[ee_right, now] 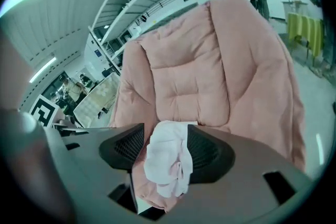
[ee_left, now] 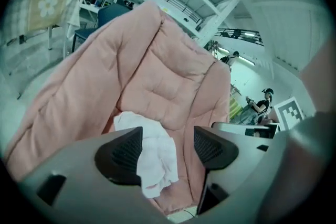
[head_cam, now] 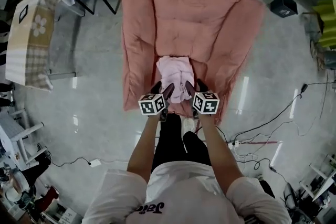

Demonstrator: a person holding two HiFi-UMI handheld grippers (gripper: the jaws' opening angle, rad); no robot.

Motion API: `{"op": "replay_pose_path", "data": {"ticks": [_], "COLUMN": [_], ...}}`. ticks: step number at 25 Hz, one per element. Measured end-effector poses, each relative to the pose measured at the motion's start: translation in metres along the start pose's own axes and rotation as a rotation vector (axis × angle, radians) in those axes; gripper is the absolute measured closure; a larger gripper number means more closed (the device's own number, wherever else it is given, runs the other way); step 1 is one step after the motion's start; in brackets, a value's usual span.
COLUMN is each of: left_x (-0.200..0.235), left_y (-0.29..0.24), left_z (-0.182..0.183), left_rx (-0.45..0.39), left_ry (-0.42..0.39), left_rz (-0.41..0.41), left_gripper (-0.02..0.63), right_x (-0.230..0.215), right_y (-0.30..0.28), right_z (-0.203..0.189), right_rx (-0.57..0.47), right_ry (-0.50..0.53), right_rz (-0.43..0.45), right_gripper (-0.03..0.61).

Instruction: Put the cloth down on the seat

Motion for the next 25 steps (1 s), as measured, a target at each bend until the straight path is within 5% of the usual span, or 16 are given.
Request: {"op": "replay_pose_path", "data": {"ticks": [8, 16, 25], "left_x": [-0.087, -0.161, -0.24], "left_y": [0.099, 0.192, 0.251], "left_z": [0.026, 0.032, 0.034], "left_rx": [-0.228, -0.445, -0.625], "left_ry": [-0.169, -0.334, -0.471], "left_rz": [0.054, 0.103, 0.084], "left_gripper": [0.384, 0.512, 0.583], "right_x": [0.048, 0.086, 0.123], "right_y": [0.108, 0.211, 0.305], "right_z": [0.046, 0.073, 0.103], "right_rx": [-0.182, -0.395, -0.609], "right_ry": [0.256, 0.351, 0.471], "right_rz": [0.017, 0.041, 0.118], "right_gripper": [0.364, 0.466, 0.526]}}
Point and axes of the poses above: the fingertips, and each gripper's own axes: y backward along the fingers, x to its left, z out of its top, the point moved 7 cm from there along y, backward along the fingers, and after that the axes turned 2 degrees about y, right-handed, at the moved point
